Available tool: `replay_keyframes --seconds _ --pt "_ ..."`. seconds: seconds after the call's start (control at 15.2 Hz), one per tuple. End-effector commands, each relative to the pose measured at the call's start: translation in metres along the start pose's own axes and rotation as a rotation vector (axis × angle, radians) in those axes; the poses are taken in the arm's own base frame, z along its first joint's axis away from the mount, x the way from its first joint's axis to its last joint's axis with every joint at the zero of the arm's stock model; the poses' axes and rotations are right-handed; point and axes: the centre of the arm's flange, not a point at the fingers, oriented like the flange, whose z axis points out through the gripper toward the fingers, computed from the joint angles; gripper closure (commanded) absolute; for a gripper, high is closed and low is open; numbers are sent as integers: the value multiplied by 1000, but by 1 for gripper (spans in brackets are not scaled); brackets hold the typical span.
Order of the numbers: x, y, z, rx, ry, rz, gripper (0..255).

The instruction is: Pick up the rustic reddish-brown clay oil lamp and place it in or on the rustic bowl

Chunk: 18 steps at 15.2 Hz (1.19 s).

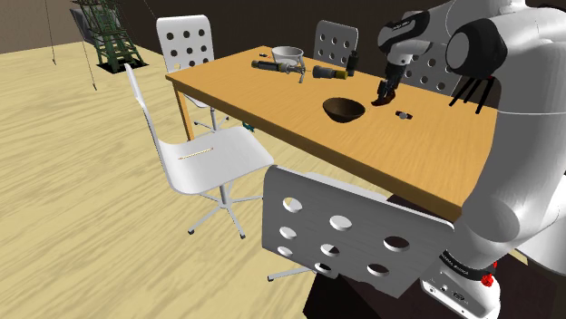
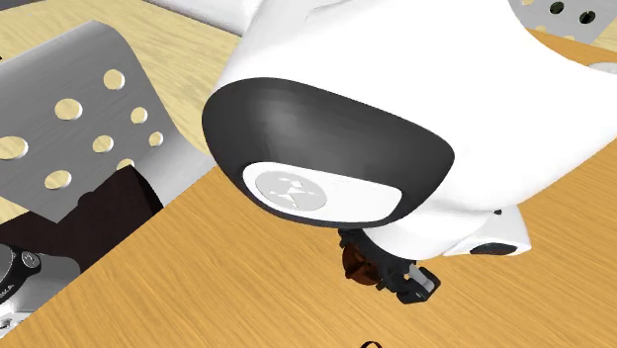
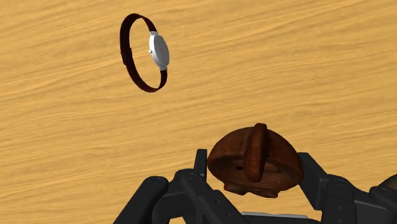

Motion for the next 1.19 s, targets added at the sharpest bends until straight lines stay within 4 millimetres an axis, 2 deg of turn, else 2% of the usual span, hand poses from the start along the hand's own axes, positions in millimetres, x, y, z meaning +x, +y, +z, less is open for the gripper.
replay_keyframes --seconds 0.0,0.92,1.12 --pt "0 0 -12 0 0 0 255" --pt "-1 -1 -83 0 0 0 255" --pt "13 -38 -82 0 0 0 255"
